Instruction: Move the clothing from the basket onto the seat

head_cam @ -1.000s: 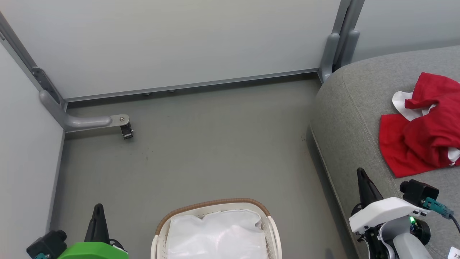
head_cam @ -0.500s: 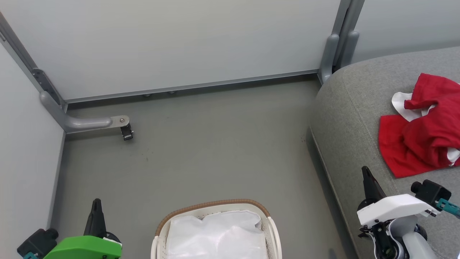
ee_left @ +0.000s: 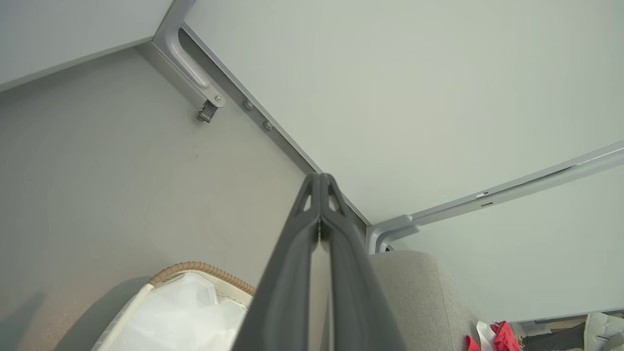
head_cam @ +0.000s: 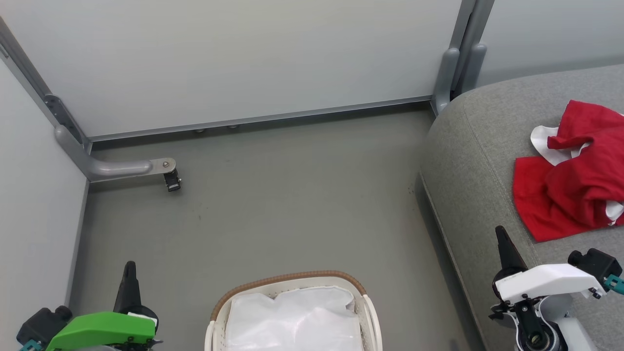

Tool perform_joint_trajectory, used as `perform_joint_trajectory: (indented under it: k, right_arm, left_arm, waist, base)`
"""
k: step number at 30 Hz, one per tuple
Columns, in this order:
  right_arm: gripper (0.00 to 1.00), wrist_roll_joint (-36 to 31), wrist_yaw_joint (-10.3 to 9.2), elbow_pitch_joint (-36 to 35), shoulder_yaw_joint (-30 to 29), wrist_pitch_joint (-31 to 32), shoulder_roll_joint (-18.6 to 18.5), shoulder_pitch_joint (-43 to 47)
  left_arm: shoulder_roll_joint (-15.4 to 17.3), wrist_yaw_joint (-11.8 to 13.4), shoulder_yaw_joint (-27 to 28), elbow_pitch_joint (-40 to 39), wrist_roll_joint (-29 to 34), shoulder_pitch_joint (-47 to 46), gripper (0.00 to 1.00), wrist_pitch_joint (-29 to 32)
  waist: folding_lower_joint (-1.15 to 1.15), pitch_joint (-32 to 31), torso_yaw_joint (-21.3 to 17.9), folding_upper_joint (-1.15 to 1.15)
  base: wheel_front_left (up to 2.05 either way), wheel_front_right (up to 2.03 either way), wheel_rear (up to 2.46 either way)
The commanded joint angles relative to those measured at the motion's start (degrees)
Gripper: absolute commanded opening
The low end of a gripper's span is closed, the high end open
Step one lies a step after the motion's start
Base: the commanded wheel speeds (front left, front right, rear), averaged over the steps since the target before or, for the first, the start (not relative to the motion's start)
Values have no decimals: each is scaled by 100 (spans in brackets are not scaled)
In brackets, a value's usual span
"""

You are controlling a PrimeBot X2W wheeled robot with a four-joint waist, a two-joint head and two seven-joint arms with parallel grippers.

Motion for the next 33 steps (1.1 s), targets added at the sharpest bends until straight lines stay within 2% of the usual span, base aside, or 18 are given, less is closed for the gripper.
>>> perform_joint_trajectory:
  k: [1,33]
  right_arm:
    - [0,176,-3,-92,-34,43,-33,3]
    - [0,1994,-4,-346,-234,515,-44,123]
  left_arm:
    - [14,1,21,-79,-175,-185,0,37]
    - [6,1,94,-239,-1920,-335,0,517]
  waist:
    - [0,-3,0,0]
    - [0,-62,-5,0]
  base:
    - [0,0,0]
    - [0,0,0]
